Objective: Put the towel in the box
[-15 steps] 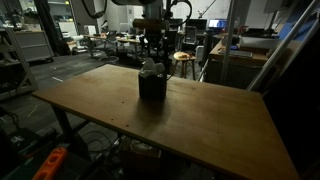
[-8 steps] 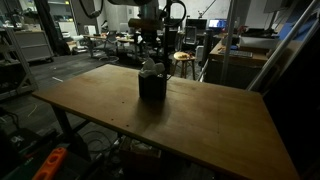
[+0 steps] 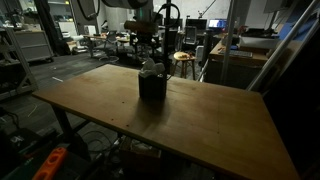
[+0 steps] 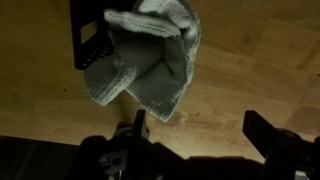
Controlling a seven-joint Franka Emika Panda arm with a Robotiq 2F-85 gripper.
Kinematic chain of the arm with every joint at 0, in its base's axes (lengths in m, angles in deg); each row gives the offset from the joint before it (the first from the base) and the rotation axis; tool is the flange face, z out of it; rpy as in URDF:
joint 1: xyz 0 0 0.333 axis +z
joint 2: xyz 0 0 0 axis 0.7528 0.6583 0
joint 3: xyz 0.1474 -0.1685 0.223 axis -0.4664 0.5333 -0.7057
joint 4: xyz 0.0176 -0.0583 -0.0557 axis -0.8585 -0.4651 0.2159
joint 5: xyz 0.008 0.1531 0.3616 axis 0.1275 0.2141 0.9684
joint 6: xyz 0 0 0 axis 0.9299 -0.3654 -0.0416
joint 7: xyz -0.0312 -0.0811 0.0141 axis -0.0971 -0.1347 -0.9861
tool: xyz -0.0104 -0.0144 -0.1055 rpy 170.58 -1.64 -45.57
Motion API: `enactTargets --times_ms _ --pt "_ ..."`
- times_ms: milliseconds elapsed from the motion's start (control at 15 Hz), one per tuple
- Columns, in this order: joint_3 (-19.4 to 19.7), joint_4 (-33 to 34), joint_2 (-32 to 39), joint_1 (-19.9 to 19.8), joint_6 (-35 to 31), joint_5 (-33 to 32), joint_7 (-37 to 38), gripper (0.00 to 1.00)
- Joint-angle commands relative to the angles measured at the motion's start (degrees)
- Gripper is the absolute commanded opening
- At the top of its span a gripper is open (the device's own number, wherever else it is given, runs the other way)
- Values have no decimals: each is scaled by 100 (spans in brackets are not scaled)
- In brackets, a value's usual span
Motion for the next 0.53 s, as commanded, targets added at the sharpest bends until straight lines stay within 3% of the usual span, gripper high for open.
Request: enactTargets --times_ms 0,467 --pt "-19 59 92 85 -169 12 45 100" --pt "55 186 410 67 -367 -139 28 100"
